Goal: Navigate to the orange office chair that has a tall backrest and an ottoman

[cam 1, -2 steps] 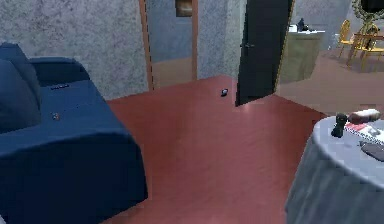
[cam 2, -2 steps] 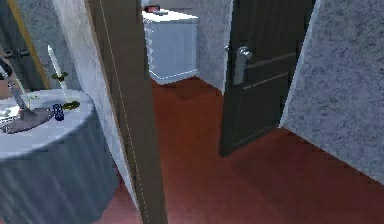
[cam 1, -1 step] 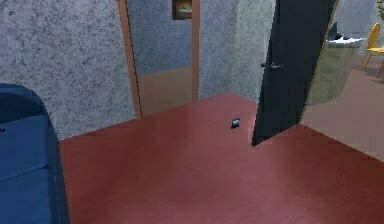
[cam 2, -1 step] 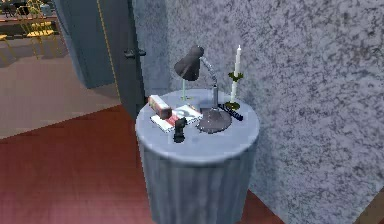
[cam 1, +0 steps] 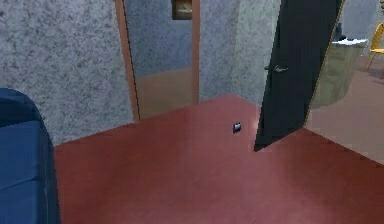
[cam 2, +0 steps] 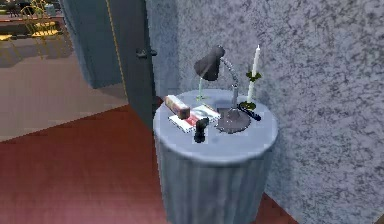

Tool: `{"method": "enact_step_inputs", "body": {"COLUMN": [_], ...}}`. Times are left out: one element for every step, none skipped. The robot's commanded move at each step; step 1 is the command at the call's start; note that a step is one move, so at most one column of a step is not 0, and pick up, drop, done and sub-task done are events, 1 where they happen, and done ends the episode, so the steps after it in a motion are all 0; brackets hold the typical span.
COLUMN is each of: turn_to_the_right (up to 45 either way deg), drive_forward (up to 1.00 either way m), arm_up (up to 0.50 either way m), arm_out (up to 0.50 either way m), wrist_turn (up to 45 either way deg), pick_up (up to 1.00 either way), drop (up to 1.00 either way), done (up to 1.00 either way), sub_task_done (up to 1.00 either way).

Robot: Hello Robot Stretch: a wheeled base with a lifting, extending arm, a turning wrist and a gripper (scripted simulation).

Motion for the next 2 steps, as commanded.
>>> {"method": "enact_step_inputs", "body": {"turn_to_the_right": [-6.0, 0.0], "drive_forward": [0.00, 1.00], "arm_up": [0.00, 0.00], "arm_out": [0.00, 0.00], "wrist_turn": [0.0, 0.0], "pick_up": [0.00, 0.00], "drop": [0.00, 0.00], "done": [0.00, 0.00], "sub_task_done": [0.00, 0.00]}}
